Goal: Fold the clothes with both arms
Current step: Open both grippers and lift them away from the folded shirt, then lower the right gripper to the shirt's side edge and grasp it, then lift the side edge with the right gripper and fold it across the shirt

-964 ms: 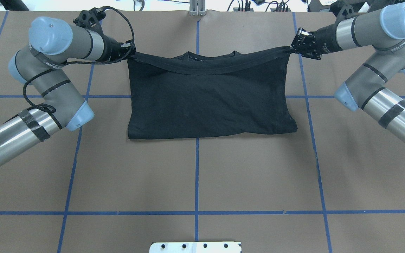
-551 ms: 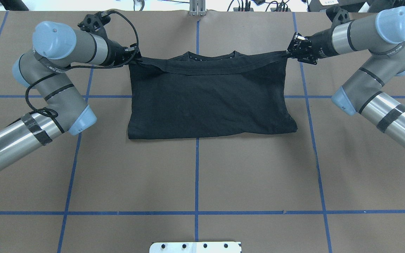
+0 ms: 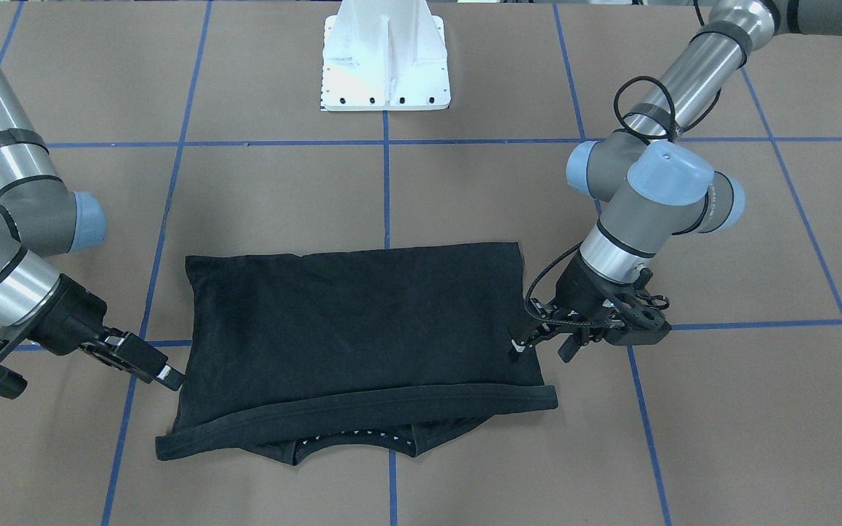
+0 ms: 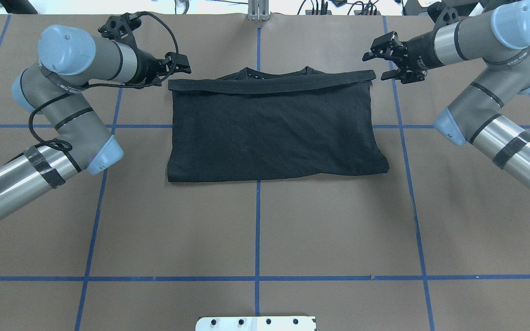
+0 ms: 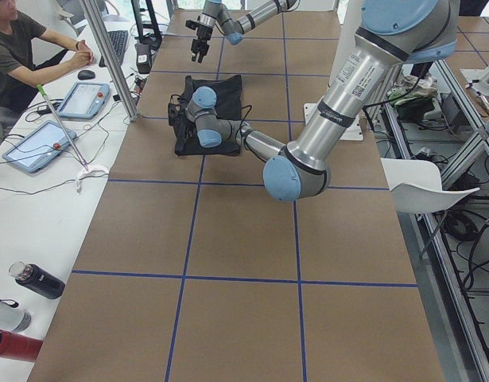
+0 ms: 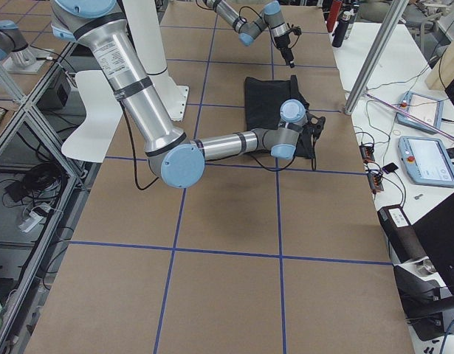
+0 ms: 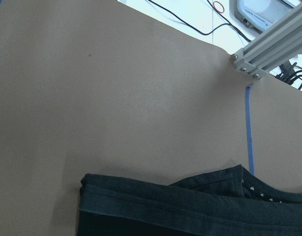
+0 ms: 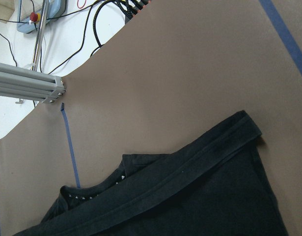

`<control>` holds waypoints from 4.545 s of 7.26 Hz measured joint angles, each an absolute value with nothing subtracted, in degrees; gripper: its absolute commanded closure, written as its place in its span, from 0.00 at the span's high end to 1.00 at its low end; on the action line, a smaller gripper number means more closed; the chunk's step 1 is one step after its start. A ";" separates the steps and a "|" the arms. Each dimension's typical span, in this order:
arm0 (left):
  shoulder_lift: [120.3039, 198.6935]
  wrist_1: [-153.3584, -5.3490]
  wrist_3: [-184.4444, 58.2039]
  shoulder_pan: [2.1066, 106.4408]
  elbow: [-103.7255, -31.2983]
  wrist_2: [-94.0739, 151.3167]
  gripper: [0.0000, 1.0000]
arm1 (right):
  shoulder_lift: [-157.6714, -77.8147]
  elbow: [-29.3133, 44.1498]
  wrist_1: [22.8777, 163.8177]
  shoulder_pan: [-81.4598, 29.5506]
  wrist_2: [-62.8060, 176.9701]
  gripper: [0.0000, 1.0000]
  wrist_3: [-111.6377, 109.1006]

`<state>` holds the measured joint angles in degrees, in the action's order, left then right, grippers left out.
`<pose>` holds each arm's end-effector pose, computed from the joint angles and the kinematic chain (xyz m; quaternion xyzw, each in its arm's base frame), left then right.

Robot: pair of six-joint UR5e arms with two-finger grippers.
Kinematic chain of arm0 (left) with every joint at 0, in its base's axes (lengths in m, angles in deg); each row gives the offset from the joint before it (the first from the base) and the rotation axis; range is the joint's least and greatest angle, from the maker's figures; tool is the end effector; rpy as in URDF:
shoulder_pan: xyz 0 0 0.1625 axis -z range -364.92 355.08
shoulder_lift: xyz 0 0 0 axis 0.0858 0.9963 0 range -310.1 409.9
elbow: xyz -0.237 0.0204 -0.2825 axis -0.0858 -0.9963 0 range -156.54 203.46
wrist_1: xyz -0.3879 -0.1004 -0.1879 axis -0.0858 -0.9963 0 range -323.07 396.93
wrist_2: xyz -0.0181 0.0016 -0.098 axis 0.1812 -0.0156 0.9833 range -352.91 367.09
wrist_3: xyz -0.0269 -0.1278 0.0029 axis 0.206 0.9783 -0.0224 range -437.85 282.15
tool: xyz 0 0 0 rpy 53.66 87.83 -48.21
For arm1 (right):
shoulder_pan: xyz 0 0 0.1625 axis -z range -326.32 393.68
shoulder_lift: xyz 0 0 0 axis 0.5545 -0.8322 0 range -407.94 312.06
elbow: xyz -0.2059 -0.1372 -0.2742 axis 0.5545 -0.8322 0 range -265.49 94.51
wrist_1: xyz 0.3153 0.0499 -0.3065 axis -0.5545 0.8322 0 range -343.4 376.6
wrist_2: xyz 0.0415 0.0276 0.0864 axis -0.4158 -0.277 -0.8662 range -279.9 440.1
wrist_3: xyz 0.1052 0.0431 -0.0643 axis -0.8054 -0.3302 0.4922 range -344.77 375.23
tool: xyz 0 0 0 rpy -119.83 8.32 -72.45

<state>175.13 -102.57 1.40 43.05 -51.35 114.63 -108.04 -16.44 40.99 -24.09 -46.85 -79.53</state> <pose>0.4397 -0.6281 0.2697 0.1671 0.5526 -0.1767 0.7972 -0.3420 -0.6452 0.3488 0.0307 -0.6266 0.2276 0.7447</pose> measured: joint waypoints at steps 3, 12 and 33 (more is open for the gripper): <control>174.81 -102.16 0.84 43.23 -52.46 114.67 1.00 | -111.16 -5.78 53.34 -21.78 -50.92 1.00 -85.00; 173.32 -102.32 0.81 43.24 -54.67 114.60 1.00 | -120.82 -0.33 60.89 -14.83 -48.07 1.00 -77.42; 172.96 -102.07 0.85 43.32 -55.80 114.52 1.00 | -122.66 25.19 60.63 10.69 -60.81 0.78 -87.55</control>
